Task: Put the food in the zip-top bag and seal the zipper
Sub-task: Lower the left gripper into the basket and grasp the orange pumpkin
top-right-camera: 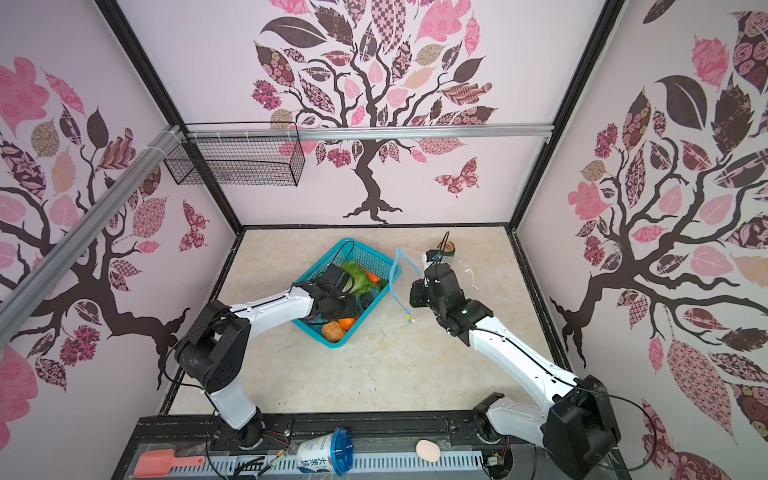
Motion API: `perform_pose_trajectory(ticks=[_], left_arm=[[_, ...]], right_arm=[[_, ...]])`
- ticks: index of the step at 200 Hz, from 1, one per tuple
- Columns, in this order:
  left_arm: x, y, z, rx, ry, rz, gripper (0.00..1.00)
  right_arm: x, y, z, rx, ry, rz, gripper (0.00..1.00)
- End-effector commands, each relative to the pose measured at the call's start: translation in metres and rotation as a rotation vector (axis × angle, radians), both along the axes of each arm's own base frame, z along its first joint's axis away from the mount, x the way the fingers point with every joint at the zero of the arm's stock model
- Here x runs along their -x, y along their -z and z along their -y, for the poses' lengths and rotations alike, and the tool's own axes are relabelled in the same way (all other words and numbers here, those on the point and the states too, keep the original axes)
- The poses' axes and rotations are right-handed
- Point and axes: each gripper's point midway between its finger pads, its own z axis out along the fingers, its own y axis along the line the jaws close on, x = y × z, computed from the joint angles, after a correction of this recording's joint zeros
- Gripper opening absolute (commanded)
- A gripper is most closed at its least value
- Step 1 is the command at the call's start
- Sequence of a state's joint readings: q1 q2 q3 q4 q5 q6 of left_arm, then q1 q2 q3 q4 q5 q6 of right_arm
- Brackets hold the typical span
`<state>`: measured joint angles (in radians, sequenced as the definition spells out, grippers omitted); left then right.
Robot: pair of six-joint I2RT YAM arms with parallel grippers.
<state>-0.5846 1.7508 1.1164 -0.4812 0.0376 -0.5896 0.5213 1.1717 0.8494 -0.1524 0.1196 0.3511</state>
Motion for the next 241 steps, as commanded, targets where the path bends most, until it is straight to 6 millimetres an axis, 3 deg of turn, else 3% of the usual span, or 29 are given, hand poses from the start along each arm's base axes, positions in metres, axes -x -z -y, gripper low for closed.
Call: perform_pose_trajectory(ticks=[1,42,75,122,147,168,209,241], left_arm=[[0.001,-0.025,-0.003,-0.004,0.023,0.05,0.46],[0.014,-0.054,-0.011,0.03,0.042,0.119,0.46],[0.015,-0.101,-0.01,0.12,0.054,0.257,0.46],[0.02,-0.175,0.018,0.37,0.135,0.437,0.46],[0.023,-0.205,0.04,0.519,0.174,0.494,0.46],[0.02,-0.216,0.058,0.612,0.19,0.506,0.46],[0.015,-0.218,0.105,0.696,0.259,0.475,0.46],[0.014,-0.202,0.134,0.686,0.296,0.441,0.46]], right_arm=[[0.001,-0.006,0.004,0.004,0.006,0.021,0.0],[0.001,-0.007,0.002,-0.009,0.002,0.02,0.0],[0.002,-0.007,-0.003,-0.03,-0.019,0.01,0.0],[0.004,-0.007,-0.013,-0.068,-0.057,-0.011,0.0],[0.006,-0.007,-0.019,-0.103,-0.074,-0.027,0.0],[0.008,-0.01,-0.023,-0.134,-0.088,-0.038,0.0],[0.015,-0.015,-0.031,-0.211,-0.114,-0.059,0.0],[0.022,-0.017,-0.036,-0.265,-0.136,-0.075,0.0]])
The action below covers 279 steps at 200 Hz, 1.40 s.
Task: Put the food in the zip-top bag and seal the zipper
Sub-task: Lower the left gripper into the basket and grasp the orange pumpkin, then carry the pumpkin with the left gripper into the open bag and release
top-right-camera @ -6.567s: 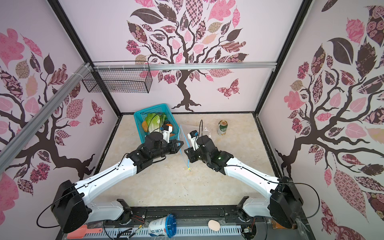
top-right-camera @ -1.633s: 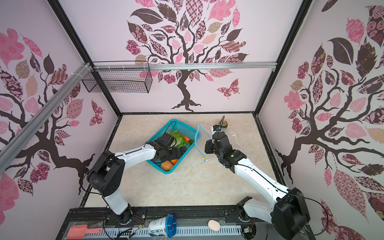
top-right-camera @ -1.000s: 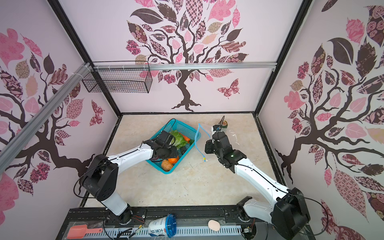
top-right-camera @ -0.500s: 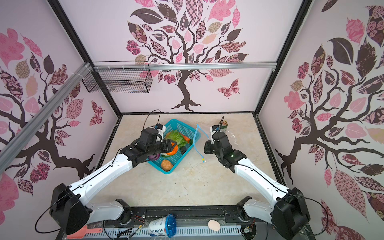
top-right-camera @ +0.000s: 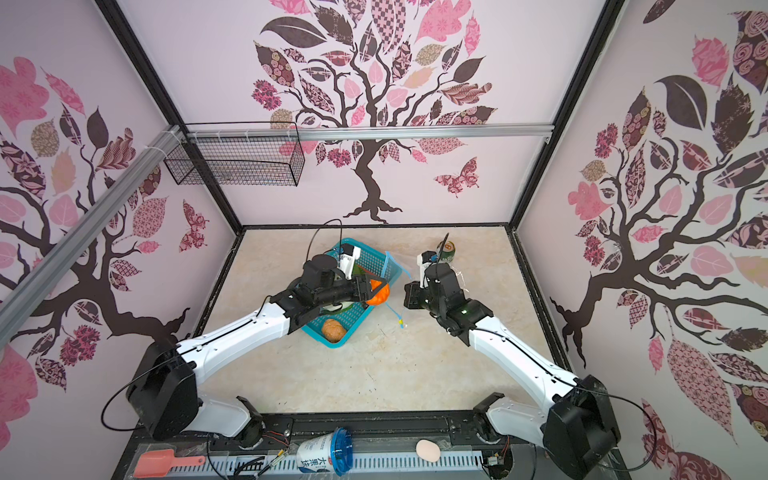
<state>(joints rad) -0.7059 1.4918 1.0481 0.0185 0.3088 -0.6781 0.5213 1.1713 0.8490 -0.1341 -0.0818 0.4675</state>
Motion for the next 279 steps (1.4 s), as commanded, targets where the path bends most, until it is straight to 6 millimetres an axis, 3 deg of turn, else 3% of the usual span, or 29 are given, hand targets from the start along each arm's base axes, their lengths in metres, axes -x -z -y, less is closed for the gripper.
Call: perform_pose_trajectory(ticks=[1,52,80,143,165,188,242,279], left_arm=[[-0.004,-0.029,0.025,0.077,0.039,0.059,0.46],[-0.02,0.004,0.035,0.036,0.012,0.014,0.46],[-0.025,0.031,0.037,-0.057,0.002,-0.041,0.46],[-0.023,0.064,0.039,-0.238,-0.008,-0.094,0.55],[-0.02,0.061,0.04,-0.231,0.008,-0.107,0.74],[-0.014,0.051,0.043,-0.2,0.032,-0.114,0.8],[0.0,0.019,0.023,-0.18,0.023,-0.078,0.84],[-0.001,0.004,-0.016,-0.163,-0.055,-0.066,0.84]], right_arm=[[0.008,-0.014,-0.005,-0.081,-0.021,0.008,0.0],[0.018,-0.025,0.001,-0.095,-0.02,0.02,0.0],[0.022,-0.028,0.001,-0.104,-0.03,0.022,0.0],[0.022,-0.011,-0.003,-0.106,-0.037,-0.019,0.0],[0.02,-0.01,-0.003,-0.104,-0.033,-0.018,0.0],[0.017,-0.008,-0.003,-0.1,-0.027,-0.014,0.0],[0.011,-0.007,0.005,-0.06,0.014,0.002,0.0],[0.006,-0.009,0.009,-0.031,0.036,0.022,0.0]])
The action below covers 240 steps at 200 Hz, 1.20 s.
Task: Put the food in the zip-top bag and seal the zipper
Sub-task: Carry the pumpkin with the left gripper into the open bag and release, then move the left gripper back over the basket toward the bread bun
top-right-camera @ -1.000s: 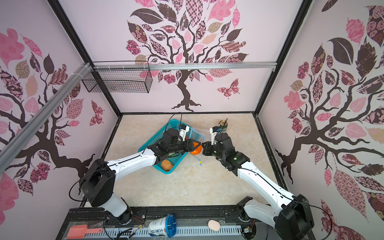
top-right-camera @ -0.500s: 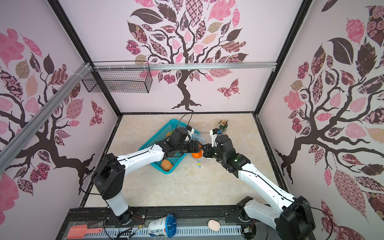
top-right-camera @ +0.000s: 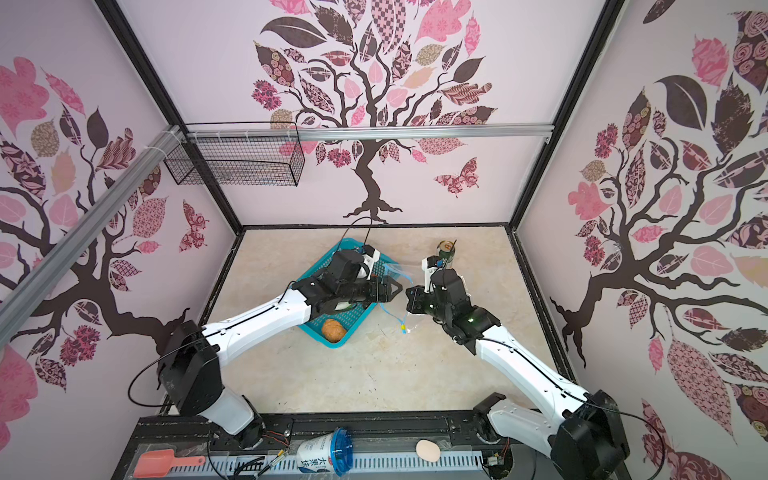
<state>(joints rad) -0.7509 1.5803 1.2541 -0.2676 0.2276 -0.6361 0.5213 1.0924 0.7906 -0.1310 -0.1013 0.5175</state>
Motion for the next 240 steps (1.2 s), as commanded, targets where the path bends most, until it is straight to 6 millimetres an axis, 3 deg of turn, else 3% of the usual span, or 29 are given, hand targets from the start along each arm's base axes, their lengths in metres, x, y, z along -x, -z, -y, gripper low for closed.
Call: perform_pose_trajectory(ticks=[1,30,62,101,163,240], left_arm=[[0.001,-0.003,-0.029,-0.004,-0.051,0.004,0.84],[-0.004,-0.005,-0.078,-0.03,-0.152,0.019,0.84],[-0.001,0.014,-0.135,-0.196,-0.25,0.025,0.85],[0.017,0.043,-0.173,-0.414,-0.249,-0.01,0.86],[0.031,0.08,-0.179,-0.606,-0.097,-0.126,0.87],[0.028,0.113,-0.16,-0.565,-0.114,-0.307,0.88]], right_arm=[[-0.01,-0.008,0.004,0.025,0.029,0.031,0.0],[-0.014,-0.009,0.007,0.043,0.048,0.046,0.0],[-0.018,-0.01,0.01,0.06,0.065,0.063,0.0],[-0.019,-0.008,0.011,0.063,0.07,0.066,0.0],[-0.015,0.002,0.015,0.073,0.078,0.056,0.0],[-0.014,0.0,0.021,0.111,0.087,0.076,0.0]])
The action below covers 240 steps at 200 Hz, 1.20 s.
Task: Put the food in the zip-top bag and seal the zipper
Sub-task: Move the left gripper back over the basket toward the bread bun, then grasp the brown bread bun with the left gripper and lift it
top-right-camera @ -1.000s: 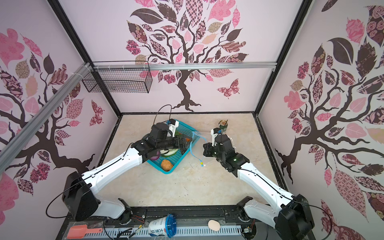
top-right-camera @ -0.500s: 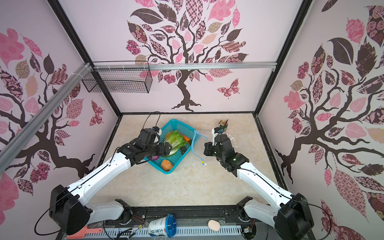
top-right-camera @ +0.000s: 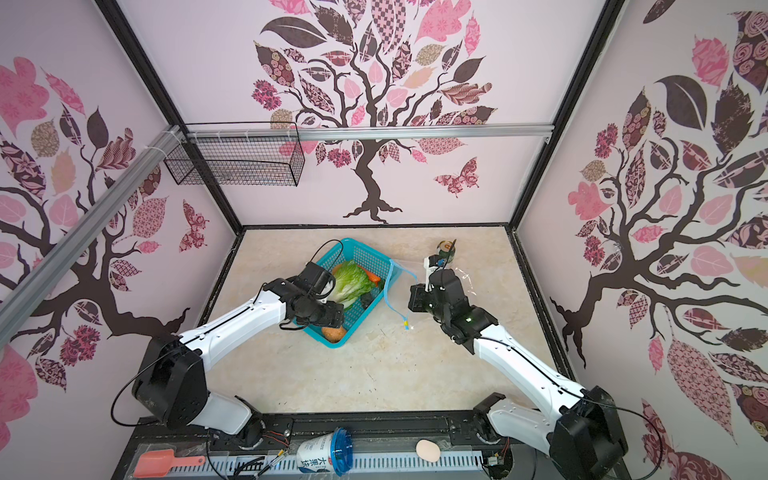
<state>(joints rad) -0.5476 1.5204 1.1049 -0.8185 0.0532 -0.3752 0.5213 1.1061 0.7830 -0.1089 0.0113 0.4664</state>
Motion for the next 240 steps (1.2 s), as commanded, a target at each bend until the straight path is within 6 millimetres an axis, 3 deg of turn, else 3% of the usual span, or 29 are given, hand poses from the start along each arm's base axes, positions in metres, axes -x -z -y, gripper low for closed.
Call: perform_pose_trajectory(ticks=[1,58,154,190,240], left_arm=[[-0.009,-0.006,0.008,0.032,-0.026,-0.004,0.88],[-0.009,0.024,0.016,0.017,-0.015,-0.089,0.88],[-0.048,0.024,0.061,0.061,0.012,-0.001,0.87],[-0.052,0.021,0.047,-0.025,0.013,0.039,0.87],[-0.026,0.021,0.026,-0.103,0.022,0.001,0.88]], right_arm=[[-0.002,-0.004,0.006,0.026,0.015,0.023,0.0],[-0.002,-0.007,0.01,0.044,0.028,0.035,0.0],[-0.003,-0.01,0.012,0.06,0.032,0.047,0.0],[-0.002,-0.005,0.014,0.073,0.033,0.044,0.0],[-0.002,-0.001,0.014,0.075,0.036,0.04,0.0]])
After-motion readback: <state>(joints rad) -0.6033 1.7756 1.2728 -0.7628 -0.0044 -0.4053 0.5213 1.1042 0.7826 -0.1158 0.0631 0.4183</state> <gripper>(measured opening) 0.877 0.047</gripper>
